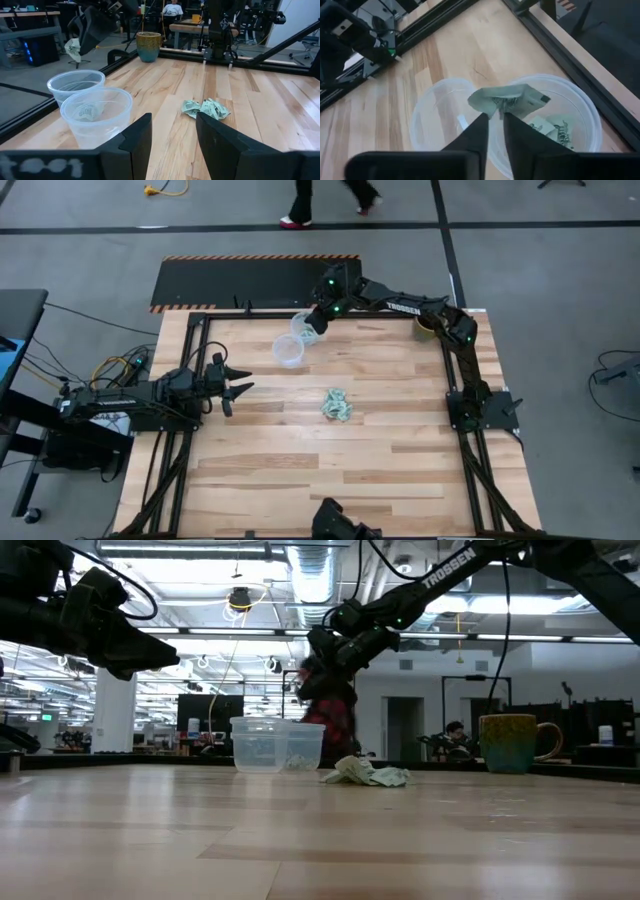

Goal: Pick and place items into bin
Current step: Put the stevia packet into the top bin

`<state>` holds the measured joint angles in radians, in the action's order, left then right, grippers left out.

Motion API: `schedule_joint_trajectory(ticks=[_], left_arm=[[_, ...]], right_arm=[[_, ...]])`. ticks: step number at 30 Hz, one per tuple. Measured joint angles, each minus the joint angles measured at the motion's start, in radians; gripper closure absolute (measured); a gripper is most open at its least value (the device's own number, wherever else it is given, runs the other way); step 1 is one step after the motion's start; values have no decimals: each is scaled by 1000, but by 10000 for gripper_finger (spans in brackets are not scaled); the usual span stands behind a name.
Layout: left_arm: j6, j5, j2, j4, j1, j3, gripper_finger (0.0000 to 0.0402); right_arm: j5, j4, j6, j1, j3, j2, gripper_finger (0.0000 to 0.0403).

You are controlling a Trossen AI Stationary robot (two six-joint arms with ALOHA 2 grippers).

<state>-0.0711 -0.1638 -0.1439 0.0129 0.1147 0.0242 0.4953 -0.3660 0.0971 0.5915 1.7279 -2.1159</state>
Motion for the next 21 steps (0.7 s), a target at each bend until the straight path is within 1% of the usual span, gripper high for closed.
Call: schedule_joint_trajectory(ticks=[5, 11, 16, 21], left_arm=[[0, 0, 0, 0, 0, 0, 258], [0, 0, 0, 0, 0, 0, 258], [0, 0, 0, 0, 0, 0, 258], [0, 0, 0, 0, 0, 0, 258]], right_arm=[[0, 0, 7, 0, 0, 0, 307], [8, -39, 7, -7, 2, 11, 286], [31, -163, 17, -10, 3, 34, 284], [25, -318, 34, -14, 0, 67, 302]])
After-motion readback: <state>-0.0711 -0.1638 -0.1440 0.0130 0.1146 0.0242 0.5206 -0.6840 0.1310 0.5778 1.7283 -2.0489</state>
